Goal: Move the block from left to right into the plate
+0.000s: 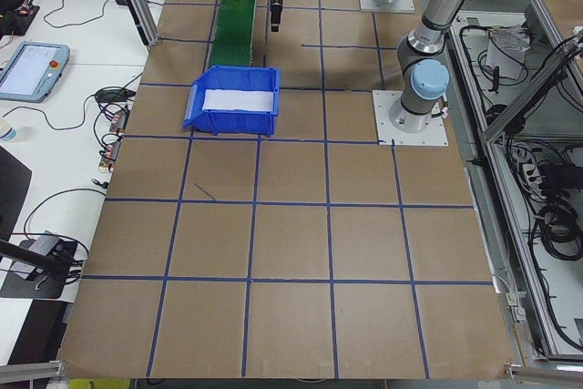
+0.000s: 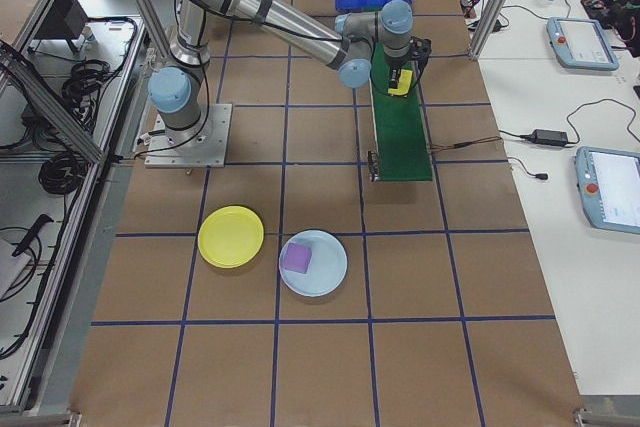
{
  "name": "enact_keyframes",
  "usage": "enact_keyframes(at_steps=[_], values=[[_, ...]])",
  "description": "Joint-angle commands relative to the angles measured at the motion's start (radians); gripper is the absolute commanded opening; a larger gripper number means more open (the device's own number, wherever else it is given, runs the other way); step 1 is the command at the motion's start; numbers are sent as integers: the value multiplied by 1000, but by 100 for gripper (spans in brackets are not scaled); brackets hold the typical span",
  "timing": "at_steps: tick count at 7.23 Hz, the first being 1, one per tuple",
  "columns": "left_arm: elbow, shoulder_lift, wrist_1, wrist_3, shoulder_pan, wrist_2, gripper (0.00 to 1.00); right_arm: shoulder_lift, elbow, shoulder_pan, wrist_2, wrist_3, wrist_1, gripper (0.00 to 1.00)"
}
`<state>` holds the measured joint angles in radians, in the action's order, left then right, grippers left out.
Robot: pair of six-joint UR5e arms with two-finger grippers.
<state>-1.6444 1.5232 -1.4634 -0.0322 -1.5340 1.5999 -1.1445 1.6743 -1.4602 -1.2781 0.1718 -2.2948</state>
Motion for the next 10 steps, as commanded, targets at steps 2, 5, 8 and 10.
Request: enact_keyframes(at_steps=[2,5,8,10], values=[[0,0,0,0,0,0,100,-9,-4,24,-86,-86,6,21],[0,0,0,0,-1,0,100,-41,8,81,-83,-153,21,7],[-2,0,0,0,-2,0,100,-69,-1,83,-89,-195,78,2],[-2,-1,0,0,-2,0,100,-72,1,89,-121,-250,86,0]])
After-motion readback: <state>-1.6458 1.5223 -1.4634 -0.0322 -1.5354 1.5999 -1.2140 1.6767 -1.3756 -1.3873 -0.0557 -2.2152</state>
